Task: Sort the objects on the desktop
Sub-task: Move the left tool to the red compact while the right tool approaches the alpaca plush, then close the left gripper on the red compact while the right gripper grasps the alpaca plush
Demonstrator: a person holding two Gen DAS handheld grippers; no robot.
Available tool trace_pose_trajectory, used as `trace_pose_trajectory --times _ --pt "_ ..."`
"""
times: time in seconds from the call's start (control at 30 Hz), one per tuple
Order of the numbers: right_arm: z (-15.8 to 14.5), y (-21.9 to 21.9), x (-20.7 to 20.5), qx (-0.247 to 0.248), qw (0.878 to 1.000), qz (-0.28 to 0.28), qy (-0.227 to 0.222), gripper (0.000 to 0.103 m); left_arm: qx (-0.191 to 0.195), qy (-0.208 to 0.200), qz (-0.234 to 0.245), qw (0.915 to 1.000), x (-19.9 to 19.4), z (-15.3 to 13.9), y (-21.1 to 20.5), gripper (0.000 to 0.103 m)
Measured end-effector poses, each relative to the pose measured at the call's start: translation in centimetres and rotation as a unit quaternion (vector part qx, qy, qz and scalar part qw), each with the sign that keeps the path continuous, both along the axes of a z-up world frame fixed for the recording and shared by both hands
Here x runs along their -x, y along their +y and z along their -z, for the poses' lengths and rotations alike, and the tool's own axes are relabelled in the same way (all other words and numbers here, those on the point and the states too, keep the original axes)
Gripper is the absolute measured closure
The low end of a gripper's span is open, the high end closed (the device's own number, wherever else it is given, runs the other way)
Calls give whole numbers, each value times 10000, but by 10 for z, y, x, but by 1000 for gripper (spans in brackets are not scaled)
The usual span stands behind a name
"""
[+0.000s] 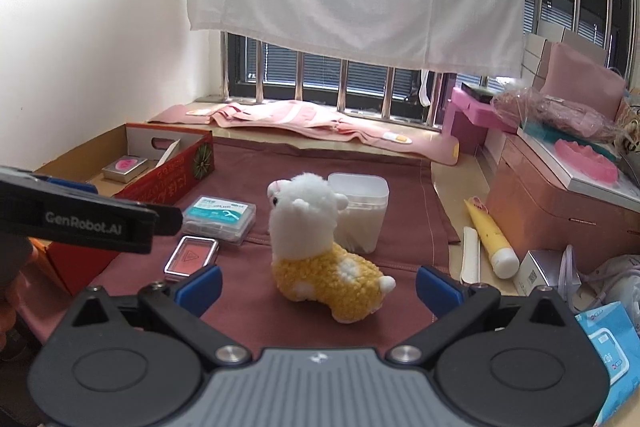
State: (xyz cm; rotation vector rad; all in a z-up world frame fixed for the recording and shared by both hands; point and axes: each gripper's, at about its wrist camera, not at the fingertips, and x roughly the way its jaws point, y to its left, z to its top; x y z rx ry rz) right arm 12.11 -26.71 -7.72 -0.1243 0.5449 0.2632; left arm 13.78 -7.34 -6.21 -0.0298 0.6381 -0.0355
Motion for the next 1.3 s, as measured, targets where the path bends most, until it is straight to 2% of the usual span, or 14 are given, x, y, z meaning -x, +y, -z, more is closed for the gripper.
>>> trace_pose_trajectory --times 0.4,0.8,1.07,1.3 --pt "23 -2 -18 243 9995 -75 -174 0 -257 -146 4 9996 -6 20 -10 0" --pt "40 1 -55 679 9971 -341 -8 0 -342 206 -185 9990 -39 44 -8 0" --pt "50 15 -76 1057 9923 -643 -48 0 -428 464 -235 9977 -61 59 -8 0" --pt "55 22 -91 1217 9899 -728 -6 0 -257 736 -230 9967 -75 67 -6 0"
